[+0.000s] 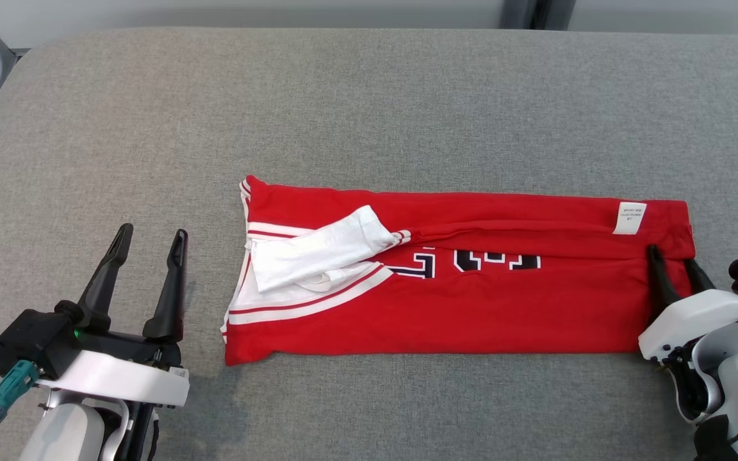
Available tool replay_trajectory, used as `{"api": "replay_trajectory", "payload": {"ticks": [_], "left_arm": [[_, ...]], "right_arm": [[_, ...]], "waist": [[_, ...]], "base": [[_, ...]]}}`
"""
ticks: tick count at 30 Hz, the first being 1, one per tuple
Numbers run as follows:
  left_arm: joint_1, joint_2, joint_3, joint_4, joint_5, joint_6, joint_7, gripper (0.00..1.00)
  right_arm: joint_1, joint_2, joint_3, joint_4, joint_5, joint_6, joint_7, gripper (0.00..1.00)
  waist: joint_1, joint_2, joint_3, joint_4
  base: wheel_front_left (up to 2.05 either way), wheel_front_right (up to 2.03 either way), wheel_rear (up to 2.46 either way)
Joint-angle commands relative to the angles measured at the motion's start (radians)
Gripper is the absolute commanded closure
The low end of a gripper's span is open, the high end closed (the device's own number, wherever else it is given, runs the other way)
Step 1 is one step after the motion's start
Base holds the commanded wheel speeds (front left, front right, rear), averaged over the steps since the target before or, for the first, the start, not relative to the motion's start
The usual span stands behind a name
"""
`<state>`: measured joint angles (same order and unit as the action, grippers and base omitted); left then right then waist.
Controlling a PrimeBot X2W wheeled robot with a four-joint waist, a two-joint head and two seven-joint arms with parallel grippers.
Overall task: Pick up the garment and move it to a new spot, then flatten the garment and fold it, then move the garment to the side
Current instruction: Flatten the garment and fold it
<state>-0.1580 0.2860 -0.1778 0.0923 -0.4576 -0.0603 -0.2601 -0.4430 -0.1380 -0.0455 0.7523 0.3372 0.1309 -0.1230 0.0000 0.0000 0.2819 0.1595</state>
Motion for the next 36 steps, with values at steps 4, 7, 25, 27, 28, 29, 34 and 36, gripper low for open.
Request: {"api": "replay_trajectory", "payload": {"ticks": [4,7,25,27,28,29,34,36], "left_arm": [[-0.018,-0.005,0.011,0.005,0.014,-0.006,-0.004,0.00],[-0.011,-0.009,0.021,0.006,0.016,-0.008,-0.004,0.00],[0.024,-0.024,0.065,-0.005,0.031,-0.018,-0.004,0.00],[0.025,-0.022,0.064,-0.006,0.033,-0.018,-0.004,0.00],[0.024,-0.021,0.064,-0.006,0.033,-0.018,-0.004,0.00],[0.024,-0.020,0.064,-0.006,0.033,-0.019,-0.004,0.00],[0.014,-0.019,0.055,-0.005,0.030,-0.019,0.001,0.00],[0.006,-0.022,0.048,-0.003,0.030,-0.019,0.004,0.00]], "right_arm": [[0.013,0.000,0.057,0.042,0.038,-0.001,-0.023,1.00],[0.019,-0.045,0.073,0.019,0.070,-0.002,-0.079,1.00],[0.068,-0.129,0.028,-0.309,0.081,0.000,-0.059,1.00],[0.064,-0.113,0.046,-0.349,0.074,0.000,-0.047,1.00],[0.059,-0.096,0.067,-0.392,0.068,0.000,-0.031,1.00],[0.052,-0.075,0.088,-0.435,0.064,0.000,-0.017,1.00],[0.015,0.034,0.228,-0.574,0.049,0.000,0.070,1.00],[0.006,0.061,0.310,-0.586,0.064,0.000,0.093,1.00]], "waist": [[0.0000,0.0000,0.000,-0.008],[0.0000,0.0000,-0.001,-0.022],[0.0000,0.0000,-0.022,-0.093],[0.0000,0.0000,-0.024,-0.097],[0.0000,0.0000,-0.025,-0.099],[0.0000,0.0000,-0.026,-0.102],[0.0000,0.0000,-0.028,-0.106],[0.0000,0.0000,-0.027,-0.100]], "base": [[0.00,0.00,0.00],[0.00,0.00,0.00],[0.00,0.00,0.00],[0.00,0.00,0.00],[0.00,0.00,0.00],[0.00,0.00,0.00],[0.00,0.00,0.00],[0.00,0.00,0.00]]}}
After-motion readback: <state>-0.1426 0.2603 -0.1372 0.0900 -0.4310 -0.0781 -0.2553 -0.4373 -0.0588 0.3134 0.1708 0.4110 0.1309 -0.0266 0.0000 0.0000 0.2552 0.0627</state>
